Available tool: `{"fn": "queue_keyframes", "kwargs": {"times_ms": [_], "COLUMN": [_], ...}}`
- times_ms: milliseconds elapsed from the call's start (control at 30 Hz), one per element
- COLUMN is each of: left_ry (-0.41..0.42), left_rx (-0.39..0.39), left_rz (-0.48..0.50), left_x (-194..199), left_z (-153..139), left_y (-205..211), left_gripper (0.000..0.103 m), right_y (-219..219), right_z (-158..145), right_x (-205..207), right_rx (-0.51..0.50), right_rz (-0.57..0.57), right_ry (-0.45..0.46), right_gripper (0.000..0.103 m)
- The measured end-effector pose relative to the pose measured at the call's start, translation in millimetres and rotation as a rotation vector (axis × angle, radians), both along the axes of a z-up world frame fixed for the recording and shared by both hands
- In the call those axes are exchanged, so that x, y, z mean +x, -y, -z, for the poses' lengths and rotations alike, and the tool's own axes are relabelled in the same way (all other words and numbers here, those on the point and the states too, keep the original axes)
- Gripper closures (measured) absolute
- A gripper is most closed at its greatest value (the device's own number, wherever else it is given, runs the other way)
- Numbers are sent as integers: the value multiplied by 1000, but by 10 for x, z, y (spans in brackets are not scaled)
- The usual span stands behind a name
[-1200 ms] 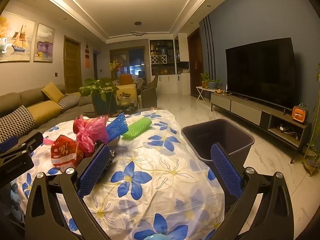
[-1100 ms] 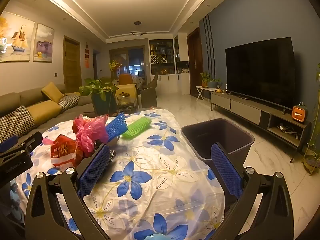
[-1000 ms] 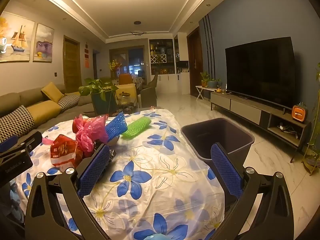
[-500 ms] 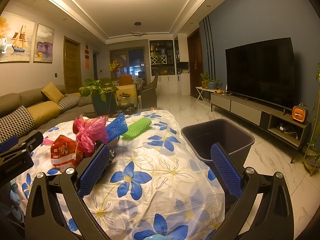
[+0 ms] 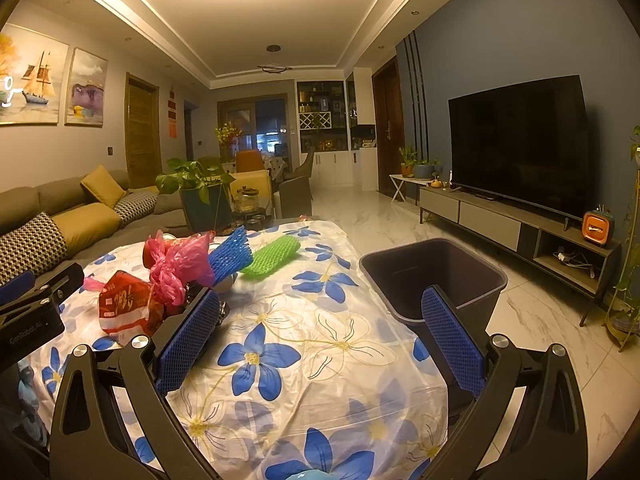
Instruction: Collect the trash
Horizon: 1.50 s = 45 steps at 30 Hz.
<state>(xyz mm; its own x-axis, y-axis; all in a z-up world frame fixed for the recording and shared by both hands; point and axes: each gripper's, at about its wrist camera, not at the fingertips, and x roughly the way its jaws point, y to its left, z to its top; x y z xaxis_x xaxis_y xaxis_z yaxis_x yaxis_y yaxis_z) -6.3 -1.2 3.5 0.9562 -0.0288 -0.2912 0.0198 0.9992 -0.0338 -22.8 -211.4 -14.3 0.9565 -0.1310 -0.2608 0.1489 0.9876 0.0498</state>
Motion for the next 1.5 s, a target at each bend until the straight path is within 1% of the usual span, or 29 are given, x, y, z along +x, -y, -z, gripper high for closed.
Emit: {"fn": "queue_keyframes", "kwargs": {"times_ms": [967,1333,1500], "left_ry": [-3,-11,-11], "left_rx": [-11,-27,-14], "left_rz": [3,-3,-10], "left_x": [28,81,121], "left_z": [48,96,175], "left_y": [10,-89,-169], "left_gripper": [4,4,6], "right_y": [44,53,20], "right_z": [-7,5,41], "right_x": [-15,19,124], "right_rx": [-1,2,-8], "right_rz": [9,8,-4], "right_ry": [1,0,-9], "right_gripper": [5,5,5]}}
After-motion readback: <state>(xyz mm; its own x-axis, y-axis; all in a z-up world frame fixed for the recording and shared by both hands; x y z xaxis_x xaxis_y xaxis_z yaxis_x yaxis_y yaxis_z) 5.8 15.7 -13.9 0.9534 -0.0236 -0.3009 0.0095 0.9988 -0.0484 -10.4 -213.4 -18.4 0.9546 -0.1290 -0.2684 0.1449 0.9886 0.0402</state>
